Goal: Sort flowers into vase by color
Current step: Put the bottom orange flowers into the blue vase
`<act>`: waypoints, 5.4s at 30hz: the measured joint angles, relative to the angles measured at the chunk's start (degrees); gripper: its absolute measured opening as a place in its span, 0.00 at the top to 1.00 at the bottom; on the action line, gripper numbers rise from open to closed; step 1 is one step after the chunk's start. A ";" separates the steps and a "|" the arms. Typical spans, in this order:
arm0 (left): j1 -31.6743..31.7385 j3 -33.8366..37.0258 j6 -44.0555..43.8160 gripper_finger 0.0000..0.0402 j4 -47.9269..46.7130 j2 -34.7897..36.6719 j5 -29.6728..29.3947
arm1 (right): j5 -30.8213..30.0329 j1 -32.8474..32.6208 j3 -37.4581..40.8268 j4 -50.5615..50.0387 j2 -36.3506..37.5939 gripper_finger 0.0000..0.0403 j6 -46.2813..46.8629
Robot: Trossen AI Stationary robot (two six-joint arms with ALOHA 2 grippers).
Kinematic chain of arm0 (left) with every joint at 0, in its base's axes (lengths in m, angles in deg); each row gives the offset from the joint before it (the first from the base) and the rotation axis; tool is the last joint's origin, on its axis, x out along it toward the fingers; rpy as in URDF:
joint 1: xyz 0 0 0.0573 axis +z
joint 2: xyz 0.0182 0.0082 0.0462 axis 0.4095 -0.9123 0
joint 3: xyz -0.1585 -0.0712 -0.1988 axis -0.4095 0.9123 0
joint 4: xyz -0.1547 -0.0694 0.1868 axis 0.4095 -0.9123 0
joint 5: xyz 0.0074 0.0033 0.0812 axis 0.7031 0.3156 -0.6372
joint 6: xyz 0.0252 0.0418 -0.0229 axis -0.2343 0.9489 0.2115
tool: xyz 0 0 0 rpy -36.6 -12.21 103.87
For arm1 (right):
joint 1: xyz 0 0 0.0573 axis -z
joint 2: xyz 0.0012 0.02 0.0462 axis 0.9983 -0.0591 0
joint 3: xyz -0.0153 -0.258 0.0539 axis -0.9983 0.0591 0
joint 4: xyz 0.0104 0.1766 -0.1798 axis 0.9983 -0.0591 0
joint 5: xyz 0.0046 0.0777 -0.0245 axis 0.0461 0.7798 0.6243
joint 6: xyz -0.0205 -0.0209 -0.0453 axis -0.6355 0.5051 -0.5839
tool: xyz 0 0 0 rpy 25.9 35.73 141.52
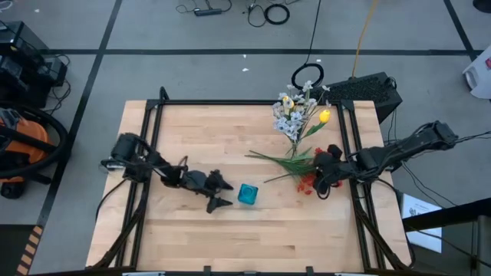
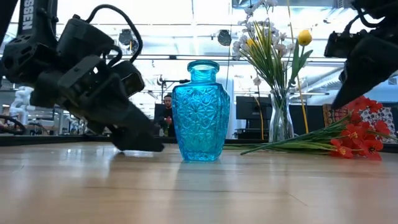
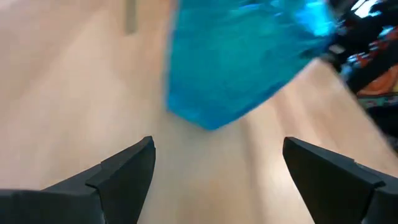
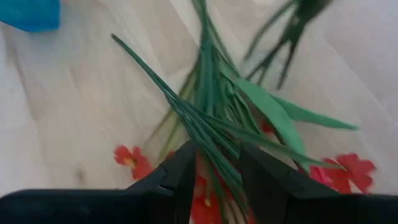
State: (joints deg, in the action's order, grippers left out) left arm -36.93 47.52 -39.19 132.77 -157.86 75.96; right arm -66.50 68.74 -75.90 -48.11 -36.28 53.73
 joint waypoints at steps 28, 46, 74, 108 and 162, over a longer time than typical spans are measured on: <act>15.46 0.70 2.90 0.12 -60.41 45.58 -5.98 | 4.25 14.06 -14.45 -25.05 10.45 0.76 32.45; 14.99 -33.25 8.45 0.12 -84.77 37.04 -11.88 | 2.88 14.52 -21.84 -36.44 9.18 0.97 35.53; 12.21 -55.03 6.53 0.12 -92.44 15.68 -20.23 | 6.90 12.61 -21.81 -29.45 5.56 1.00 28.65; 18.54 -33.31 18.42 0.12 -111.65 35.66 -18.88 | 5.89 -0.99 -21.79 0.38 -41.77 0.87 95.78; 18.36 -30.92 14.50 0.12 -109.66 36.10 -12.52 | 6.31 -6.13 -31.75 -26.70 -33.82 1.00 69.90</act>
State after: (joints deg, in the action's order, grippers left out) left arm -18.57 16.60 -24.69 23.11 -121.76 63.44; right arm -60.19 62.61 -107.66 -74.81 -70.10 123.63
